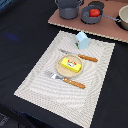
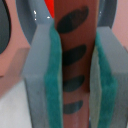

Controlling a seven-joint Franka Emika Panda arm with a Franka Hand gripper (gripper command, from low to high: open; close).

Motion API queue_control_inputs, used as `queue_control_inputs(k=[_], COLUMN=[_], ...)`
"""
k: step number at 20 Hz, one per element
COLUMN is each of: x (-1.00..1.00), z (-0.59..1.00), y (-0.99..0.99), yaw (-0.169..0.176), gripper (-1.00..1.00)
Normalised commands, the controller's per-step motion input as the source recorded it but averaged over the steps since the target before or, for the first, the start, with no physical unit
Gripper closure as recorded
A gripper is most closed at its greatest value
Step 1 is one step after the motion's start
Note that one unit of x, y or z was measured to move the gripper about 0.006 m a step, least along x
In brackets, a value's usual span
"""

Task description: Interact with the objects in diverse but meaningful ways.

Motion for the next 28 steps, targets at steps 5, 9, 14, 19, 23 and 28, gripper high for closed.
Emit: queue_control_inputs(k=[5, 9, 14, 19, 23, 28], x=[-0.14, -0.17, -0.06, -0.06, 0.0, -0.03], z=[-0.28, -0.27, -0.25, -0.27, -0.23, -0.2], y=[0.23, 0.32, 0.18, 0.18, 0.11, 0.09], yaw=[0.0, 0.0, 0.0, 0.0, 0.0, -0.004], gripper=[1.0, 1.0, 1.0, 1.0, -1.0, -1.0])
